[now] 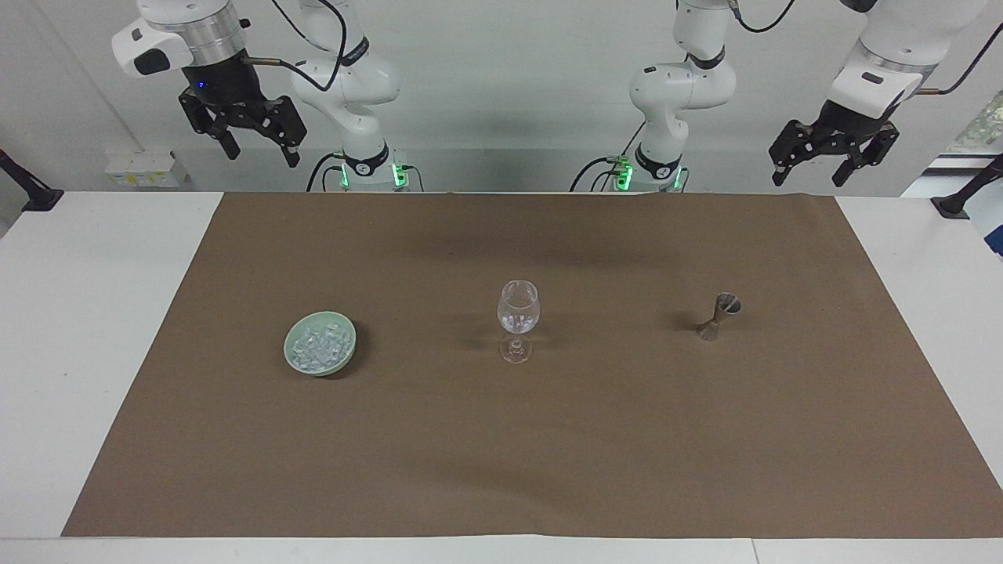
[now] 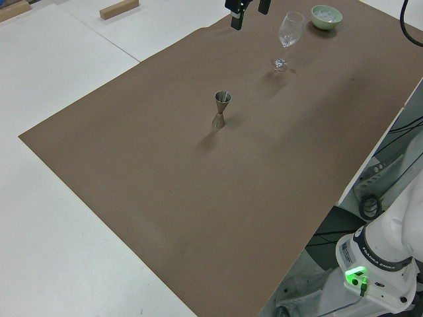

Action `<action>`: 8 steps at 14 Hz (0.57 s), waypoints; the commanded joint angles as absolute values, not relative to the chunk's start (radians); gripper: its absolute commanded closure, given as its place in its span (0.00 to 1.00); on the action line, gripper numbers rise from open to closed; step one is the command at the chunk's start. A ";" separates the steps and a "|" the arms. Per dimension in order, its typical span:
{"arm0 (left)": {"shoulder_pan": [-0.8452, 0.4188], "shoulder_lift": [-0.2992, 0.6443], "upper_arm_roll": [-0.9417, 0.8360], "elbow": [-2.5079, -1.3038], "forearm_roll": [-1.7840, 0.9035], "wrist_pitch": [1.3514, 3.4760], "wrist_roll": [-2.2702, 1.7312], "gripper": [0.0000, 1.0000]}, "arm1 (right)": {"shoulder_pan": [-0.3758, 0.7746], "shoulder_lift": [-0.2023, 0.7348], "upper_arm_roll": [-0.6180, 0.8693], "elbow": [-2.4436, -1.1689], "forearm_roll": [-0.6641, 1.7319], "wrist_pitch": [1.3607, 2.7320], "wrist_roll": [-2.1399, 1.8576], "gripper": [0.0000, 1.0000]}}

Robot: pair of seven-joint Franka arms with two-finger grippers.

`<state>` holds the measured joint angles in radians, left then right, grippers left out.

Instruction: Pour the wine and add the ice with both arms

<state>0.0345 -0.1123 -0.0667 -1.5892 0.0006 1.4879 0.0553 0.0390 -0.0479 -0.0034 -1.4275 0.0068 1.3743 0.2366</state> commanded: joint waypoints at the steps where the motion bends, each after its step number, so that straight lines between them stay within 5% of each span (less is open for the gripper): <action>1: 0.038 -0.123 -0.066 -1.588 -0.009 1.474 0.063 0.00 | 0.043 -0.080 -0.006 -1.470 0.014 1.396 0.212 0.00; 8: 0.038 -0.123 -0.066 -1.588 -0.009 1.474 0.063 0.00 | 0.048 -0.080 -0.003 -1.468 0.011 1.390 0.215 0.00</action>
